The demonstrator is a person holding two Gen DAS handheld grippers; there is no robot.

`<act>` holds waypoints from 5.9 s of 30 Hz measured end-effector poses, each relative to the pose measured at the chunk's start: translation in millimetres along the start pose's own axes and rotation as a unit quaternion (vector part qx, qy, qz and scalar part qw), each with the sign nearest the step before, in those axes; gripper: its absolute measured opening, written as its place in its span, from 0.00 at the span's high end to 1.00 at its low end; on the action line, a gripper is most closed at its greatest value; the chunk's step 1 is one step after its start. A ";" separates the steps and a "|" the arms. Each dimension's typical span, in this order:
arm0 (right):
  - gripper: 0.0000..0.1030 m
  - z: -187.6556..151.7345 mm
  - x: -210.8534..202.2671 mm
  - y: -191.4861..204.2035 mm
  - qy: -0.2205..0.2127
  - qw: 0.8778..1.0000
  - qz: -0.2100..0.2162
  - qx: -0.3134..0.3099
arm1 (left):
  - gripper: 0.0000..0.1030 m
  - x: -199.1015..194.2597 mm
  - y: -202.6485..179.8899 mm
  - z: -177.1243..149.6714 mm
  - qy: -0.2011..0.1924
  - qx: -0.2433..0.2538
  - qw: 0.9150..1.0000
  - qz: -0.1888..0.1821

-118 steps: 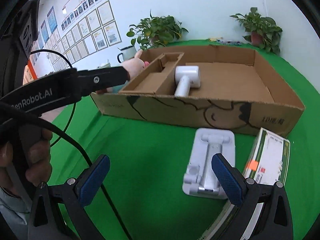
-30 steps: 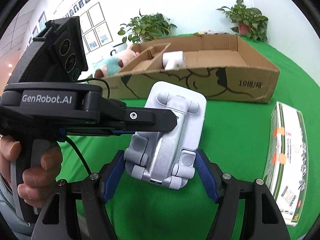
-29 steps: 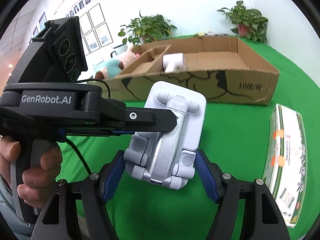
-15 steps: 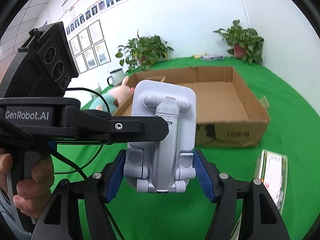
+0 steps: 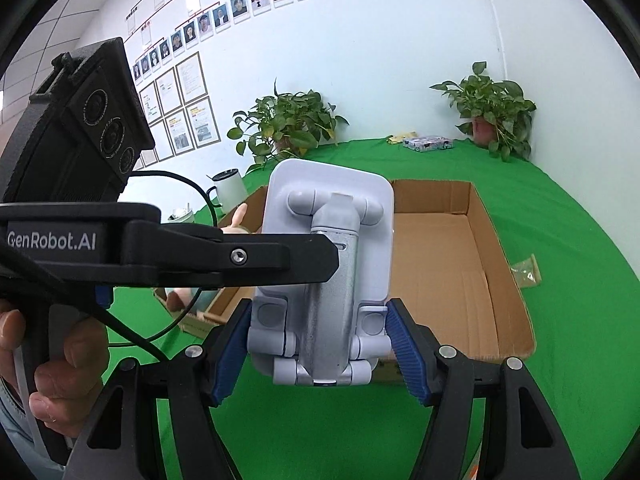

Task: Organize objects
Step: 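Carry the phone stand with the right gripper over the large box, then lower the phone stand beside the hair dryer and open the right gripper, then grip the phone stand again with the right gripper and settle it flat, then withdraw the right gripper and move it to the white-and-green medicine box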

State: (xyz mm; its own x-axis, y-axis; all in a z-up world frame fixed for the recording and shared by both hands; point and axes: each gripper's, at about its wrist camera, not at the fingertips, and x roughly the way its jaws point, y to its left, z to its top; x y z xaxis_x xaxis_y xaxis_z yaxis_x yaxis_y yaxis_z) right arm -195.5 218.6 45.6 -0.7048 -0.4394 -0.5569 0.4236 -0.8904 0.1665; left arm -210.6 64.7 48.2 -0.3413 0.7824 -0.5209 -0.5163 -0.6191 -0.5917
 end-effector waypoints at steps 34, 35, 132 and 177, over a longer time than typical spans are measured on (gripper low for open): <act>0.38 -9.3 169.2 -62.6 0.197 0.972 0.084 0.095 | 0.75 90.9 111.1 12.9 0.096 -0.137 0.983 0.075; 0.38 -10.9 170.0 -62.9 0.199 0.972 0.084 0.096 | 0.75 92.0 111.8 12.4 0.097 -0.138 0.983 0.076; 0.01 -29.9 62.9 6.2 0.031 0.990 -0.133 -0.032 | 0.22 -19.6 19.7 -37.3 -0.159 0.086 0.923 0.339; 0.33 -163.7 -49.0 -24.8 0.135 0.984 -0.117 0.007 | 0.22 5.0 31.3 -119.1 -0.041 0.007 0.983 0.179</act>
State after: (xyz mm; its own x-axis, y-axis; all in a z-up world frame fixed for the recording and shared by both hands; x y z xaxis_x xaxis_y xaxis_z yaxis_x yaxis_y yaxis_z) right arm -78.3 281.6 -64.4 -0.6042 -0.1772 -0.7769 0.2584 -0.9658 0.0193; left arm -135.0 41.3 -46.2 -0.5650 0.5173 -0.6428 -0.3624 -0.8555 -0.3699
